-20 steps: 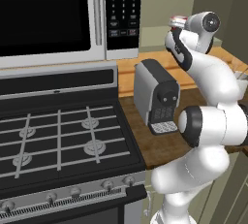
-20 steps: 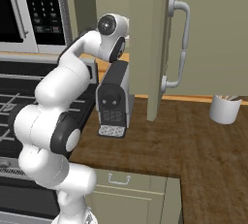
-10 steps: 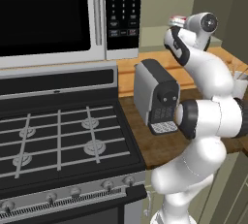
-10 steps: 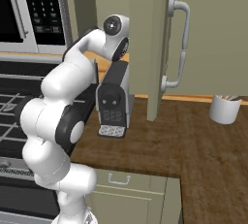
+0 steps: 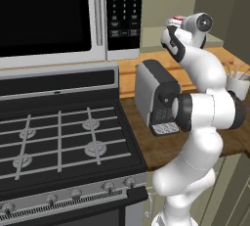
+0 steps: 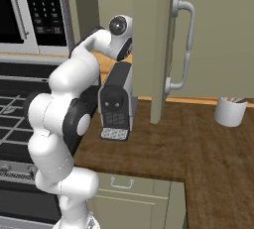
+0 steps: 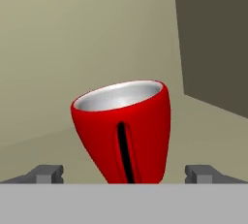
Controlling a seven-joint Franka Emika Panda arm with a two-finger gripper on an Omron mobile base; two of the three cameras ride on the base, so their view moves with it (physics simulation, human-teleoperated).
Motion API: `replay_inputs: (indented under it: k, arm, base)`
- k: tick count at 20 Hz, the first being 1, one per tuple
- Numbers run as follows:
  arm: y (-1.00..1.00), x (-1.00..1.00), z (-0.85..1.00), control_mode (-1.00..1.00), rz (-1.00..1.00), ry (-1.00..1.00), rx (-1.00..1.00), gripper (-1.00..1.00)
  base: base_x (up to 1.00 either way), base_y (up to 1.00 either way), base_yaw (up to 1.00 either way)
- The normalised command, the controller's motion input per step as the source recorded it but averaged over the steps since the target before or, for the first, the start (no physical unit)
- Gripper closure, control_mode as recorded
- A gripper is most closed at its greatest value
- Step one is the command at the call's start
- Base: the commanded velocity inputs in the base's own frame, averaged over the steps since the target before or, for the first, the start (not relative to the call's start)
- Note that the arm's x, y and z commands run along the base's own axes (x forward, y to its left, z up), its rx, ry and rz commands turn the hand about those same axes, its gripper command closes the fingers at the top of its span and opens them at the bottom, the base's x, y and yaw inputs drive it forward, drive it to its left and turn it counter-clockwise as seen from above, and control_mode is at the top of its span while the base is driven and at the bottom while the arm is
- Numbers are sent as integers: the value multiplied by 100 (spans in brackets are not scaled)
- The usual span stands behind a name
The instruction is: Gather all objects into one cabinet and sort the glasses and bowls to opposite sides.
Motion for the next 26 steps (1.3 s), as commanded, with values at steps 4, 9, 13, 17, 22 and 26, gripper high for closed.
replay_inputs:
  k: [4,9,13,17,22,26]
  arm:
    - [-2,34,0,-100,0,0,1,-100]
    - [-7,24,0,-100,0,0,2,-100]
    - [-9,21,0,-100,0,0,1,-100]
    - [0,0,0,-100,0,0,0,-100]
    - [2,0,-8,-100,0,0,10,100]
    - [0,0,0,-100,0,0,2,100]
  base:
    - [0,0,0]
    - [0,0,0]
    - [0,0,0]
    - [0,0,0]
    - [0,0,0]
    - [0,0,0]
